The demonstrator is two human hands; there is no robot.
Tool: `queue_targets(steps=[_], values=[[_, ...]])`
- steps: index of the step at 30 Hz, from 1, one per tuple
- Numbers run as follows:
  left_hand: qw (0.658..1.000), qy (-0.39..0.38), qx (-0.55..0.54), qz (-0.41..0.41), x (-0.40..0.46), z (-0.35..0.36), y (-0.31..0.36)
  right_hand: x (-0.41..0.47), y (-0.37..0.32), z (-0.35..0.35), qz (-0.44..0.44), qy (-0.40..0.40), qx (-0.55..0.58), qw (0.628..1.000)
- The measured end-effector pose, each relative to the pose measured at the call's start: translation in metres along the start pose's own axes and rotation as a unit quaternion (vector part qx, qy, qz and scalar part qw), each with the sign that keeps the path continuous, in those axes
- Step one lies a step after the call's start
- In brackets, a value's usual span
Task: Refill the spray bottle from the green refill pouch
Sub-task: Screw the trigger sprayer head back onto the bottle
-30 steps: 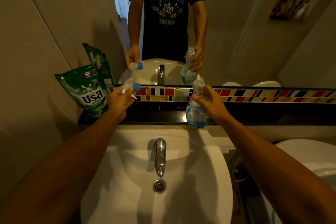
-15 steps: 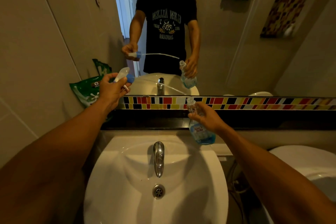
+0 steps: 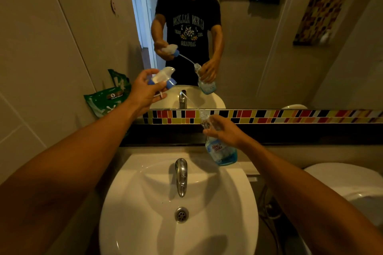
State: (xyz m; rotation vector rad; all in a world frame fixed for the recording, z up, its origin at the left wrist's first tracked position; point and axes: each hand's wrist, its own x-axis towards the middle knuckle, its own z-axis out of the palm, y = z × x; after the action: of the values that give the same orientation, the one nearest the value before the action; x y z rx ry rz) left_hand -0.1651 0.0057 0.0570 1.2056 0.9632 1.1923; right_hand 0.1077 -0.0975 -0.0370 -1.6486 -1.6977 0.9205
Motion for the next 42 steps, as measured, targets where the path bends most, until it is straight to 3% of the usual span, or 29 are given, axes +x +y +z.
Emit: queue_targets(steps=[6, 14, 27, 33, 42], values=[[0.991, -0.096, 0.085, 0.029, -0.017, 0.035, -0.01, 0.0, -0.021, 0.009, -0.018, 0.003, 0.071, 0.997], [0.982, -0.126, 0.132, 0.052, -0.028, 0.044, -0.031, -0.001, -0.033, 0.016, -0.035, 0.012, 0.094, 0.995], [0.985, -0.075, 0.121, 0.092, -0.035, 0.051, -0.037, -0.005, -0.052, 0.017, -0.022, -0.017, 0.107, 0.994], [0.982, -0.028, 0.096, 0.158, -0.037, 0.059, -0.035, 0.0, -0.066, 0.022, -0.018, -0.001, 0.107, 0.994], [0.973, -0.011, 0.132, 0.187, -0.031, 0.057, -0.025, 0.01, -0.074, 0.027, -0.025, 0.042, 0.107, 0.993]])
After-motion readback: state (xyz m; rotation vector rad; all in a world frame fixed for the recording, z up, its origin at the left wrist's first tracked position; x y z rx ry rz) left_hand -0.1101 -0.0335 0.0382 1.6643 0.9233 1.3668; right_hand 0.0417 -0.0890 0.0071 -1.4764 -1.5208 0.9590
